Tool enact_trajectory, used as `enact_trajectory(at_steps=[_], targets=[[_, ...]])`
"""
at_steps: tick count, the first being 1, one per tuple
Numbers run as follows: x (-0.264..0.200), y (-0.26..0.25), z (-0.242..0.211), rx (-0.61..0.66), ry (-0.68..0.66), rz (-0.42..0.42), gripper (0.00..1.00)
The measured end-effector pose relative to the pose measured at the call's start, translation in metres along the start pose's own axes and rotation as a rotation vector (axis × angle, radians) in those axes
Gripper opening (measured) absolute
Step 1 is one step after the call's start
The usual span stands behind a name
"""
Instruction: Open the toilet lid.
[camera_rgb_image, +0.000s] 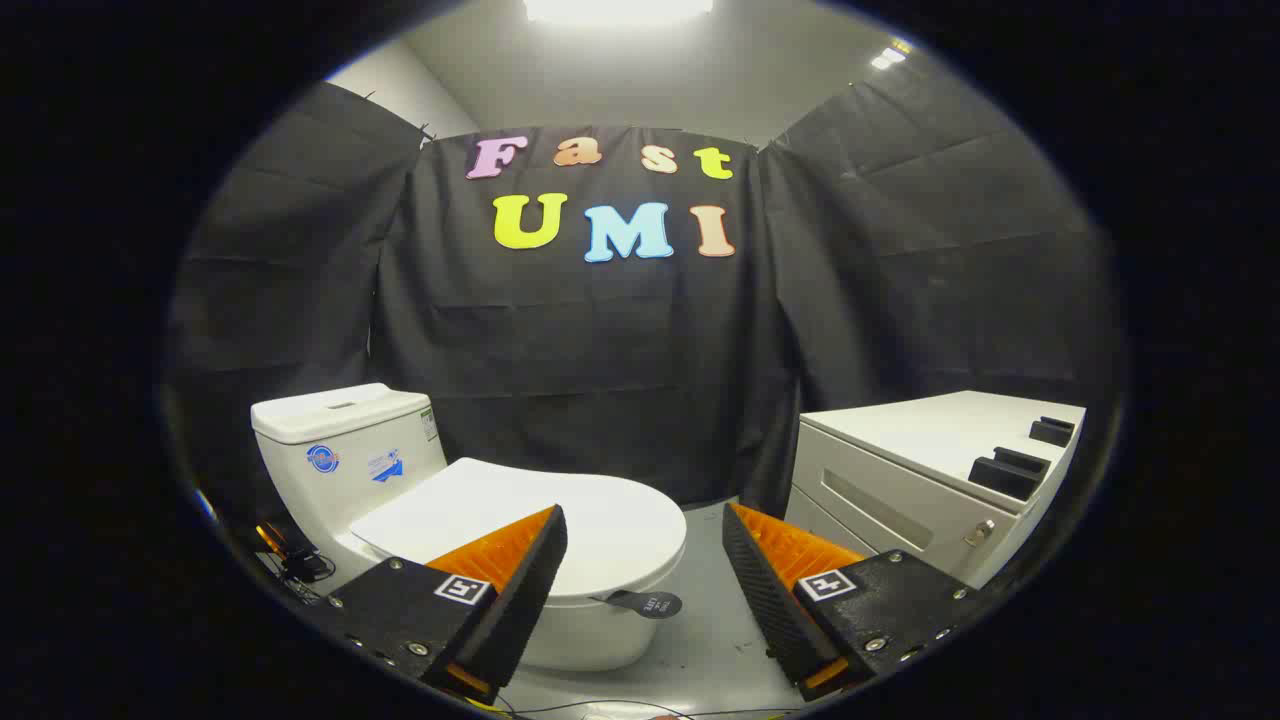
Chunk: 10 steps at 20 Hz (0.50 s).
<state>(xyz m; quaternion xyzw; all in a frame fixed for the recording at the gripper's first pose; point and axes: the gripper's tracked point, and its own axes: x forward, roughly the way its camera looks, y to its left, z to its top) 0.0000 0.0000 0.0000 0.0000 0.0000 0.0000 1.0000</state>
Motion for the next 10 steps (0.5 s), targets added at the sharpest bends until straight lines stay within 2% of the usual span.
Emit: enact_trajectory(at_steps=[10], targets=[[0.0003,0.0041,-0.0053,0.021,0.021,0.018,0.96]])
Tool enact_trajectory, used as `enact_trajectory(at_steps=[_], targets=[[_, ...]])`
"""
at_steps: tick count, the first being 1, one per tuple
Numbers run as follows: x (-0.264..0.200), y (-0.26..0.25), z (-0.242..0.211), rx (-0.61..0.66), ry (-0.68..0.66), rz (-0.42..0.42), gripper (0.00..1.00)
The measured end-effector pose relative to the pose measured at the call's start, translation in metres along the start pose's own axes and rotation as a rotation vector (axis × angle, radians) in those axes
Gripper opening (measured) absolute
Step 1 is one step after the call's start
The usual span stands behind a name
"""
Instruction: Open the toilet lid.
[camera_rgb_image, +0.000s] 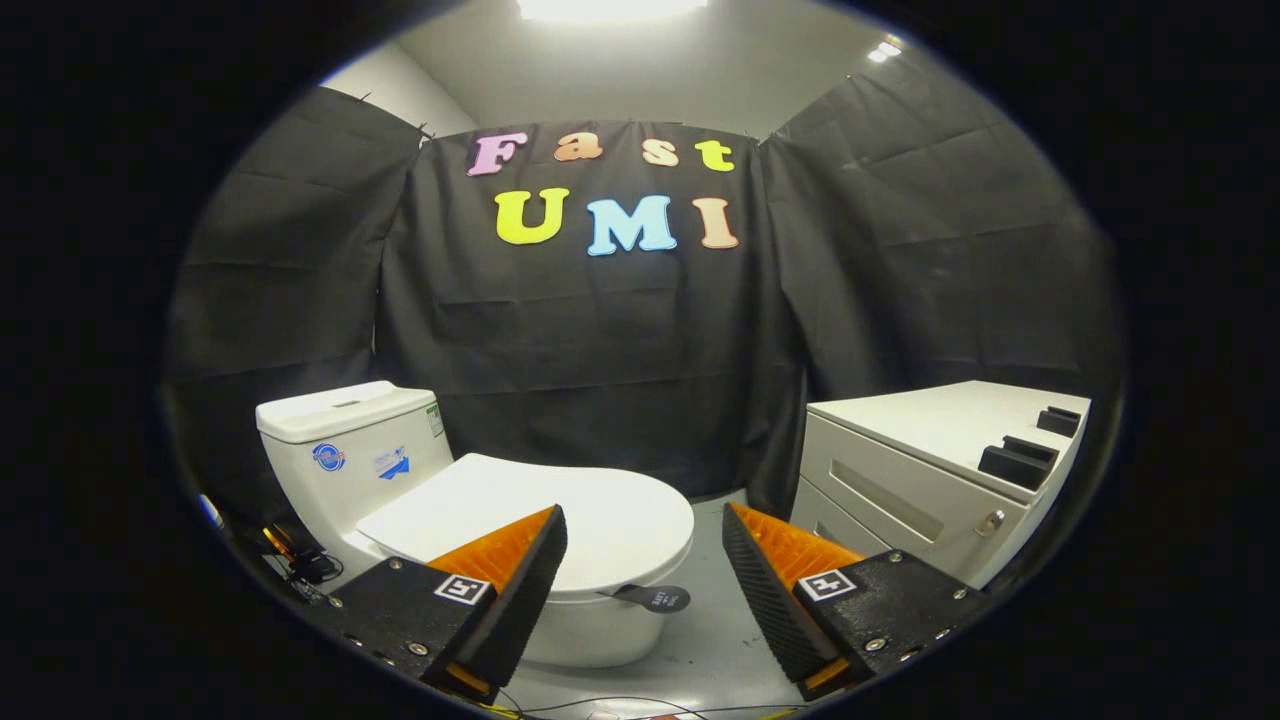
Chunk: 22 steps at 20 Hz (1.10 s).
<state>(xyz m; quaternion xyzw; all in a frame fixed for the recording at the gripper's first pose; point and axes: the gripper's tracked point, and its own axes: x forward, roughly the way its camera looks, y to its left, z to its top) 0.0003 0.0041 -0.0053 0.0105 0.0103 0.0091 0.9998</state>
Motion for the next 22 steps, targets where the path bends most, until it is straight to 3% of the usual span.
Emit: enact_trajectory(at_steps=[8,18,22], targets=[[0.002,0.003,-0.001,0.026,0.009,0.020,0.96],[0.021,0.012,-0.010,0.183,0.090,0.165,0.96],[0.031,0.009,-0.027,0.318,0.166,0.211,0.96]])
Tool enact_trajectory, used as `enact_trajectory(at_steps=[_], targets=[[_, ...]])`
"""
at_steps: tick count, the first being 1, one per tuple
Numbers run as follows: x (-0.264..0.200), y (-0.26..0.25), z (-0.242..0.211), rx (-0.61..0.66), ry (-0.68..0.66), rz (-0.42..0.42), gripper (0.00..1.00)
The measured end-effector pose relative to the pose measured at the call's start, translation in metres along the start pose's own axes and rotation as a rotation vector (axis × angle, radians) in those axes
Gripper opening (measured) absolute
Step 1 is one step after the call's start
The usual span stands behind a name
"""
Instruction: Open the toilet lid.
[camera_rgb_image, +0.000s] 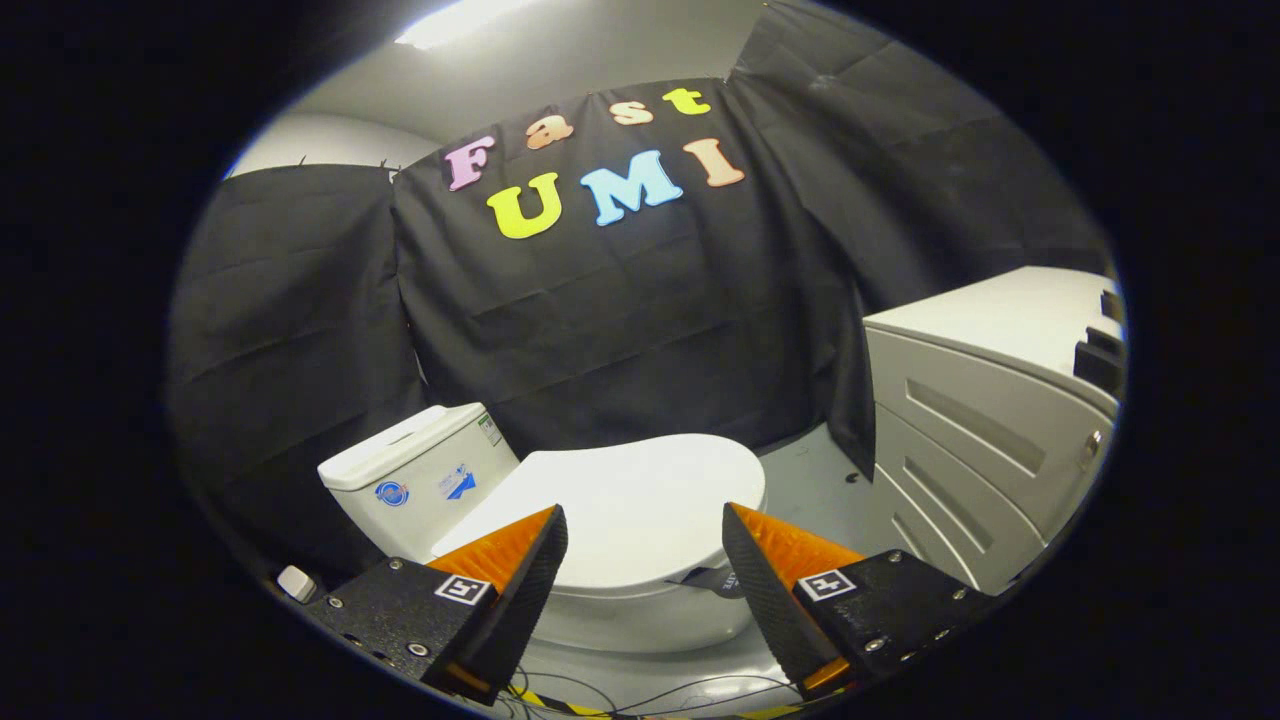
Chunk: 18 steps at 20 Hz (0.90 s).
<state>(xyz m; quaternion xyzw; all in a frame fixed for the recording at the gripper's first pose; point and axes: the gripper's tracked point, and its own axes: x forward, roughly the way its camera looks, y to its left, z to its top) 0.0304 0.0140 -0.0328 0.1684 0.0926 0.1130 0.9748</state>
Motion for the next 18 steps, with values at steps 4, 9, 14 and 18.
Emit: enact_trajectory(at_steps=[4,9,14,18], targets=[[0.010,-0.011,-0.012,0.131,0.054,0.019,0.95],[0.022,-0.025,-0.036,0.229,0.122,0.026,0.95],[0.034,-0.050,-0.055,0.353,0.149,-0.041,0.95],[0.042,-0.068,-0.071,0.476,0.165,-0.096,0.95]])
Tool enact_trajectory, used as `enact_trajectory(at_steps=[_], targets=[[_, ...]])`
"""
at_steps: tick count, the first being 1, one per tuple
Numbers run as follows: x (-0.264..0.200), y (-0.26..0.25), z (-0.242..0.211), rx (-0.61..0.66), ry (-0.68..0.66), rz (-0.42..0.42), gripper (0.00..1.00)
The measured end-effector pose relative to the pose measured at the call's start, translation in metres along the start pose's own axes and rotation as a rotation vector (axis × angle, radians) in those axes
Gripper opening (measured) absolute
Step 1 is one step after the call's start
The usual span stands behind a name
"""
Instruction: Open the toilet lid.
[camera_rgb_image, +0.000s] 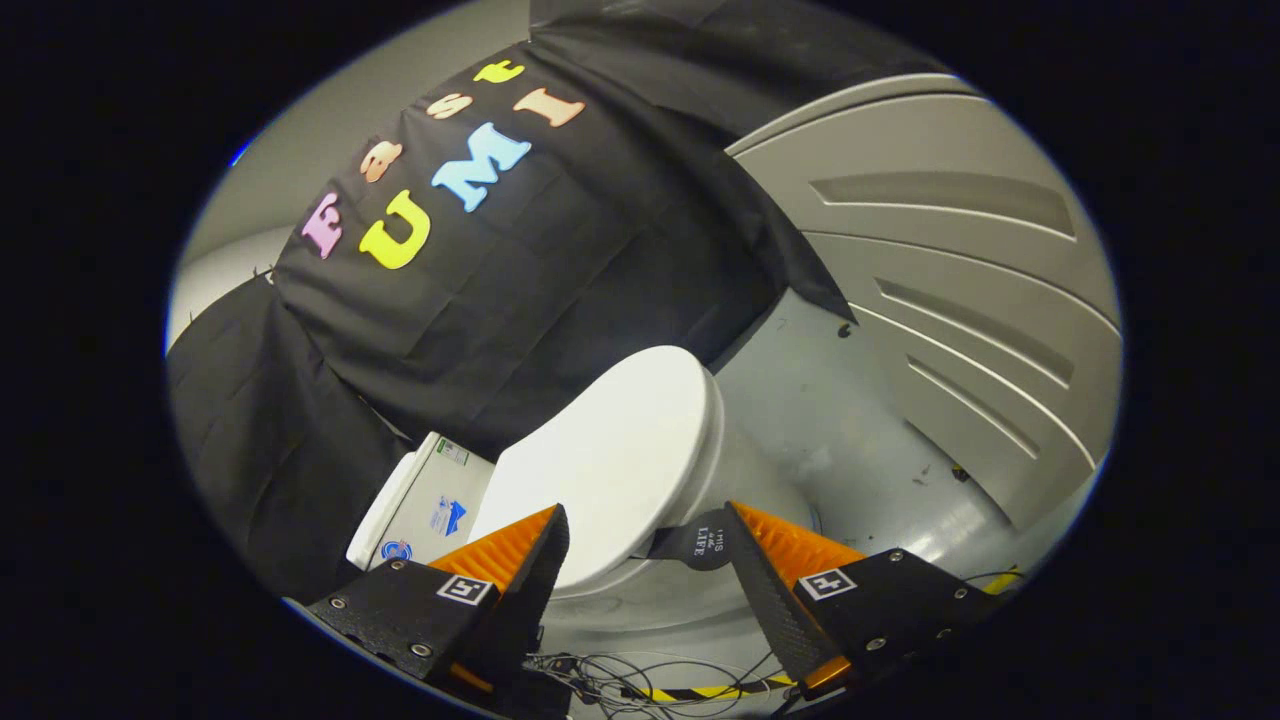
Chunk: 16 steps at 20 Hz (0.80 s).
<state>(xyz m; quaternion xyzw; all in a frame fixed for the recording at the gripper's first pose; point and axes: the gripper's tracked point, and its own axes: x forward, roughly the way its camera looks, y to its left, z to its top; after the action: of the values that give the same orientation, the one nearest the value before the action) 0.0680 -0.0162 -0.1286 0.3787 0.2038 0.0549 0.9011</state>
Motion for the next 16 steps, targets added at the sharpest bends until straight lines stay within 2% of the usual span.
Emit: enact_trajectory(at_steps=[7,11,16], targets=[[0.010,-0.025,0.000,0.206,-0.006,-0.058,0.94],[0.013,-0.031,-0.020,0.285,0.043,-0.061,0.93],[0.019,-0.027,-0.019,0.422,0.049,-0.007,0.78]])
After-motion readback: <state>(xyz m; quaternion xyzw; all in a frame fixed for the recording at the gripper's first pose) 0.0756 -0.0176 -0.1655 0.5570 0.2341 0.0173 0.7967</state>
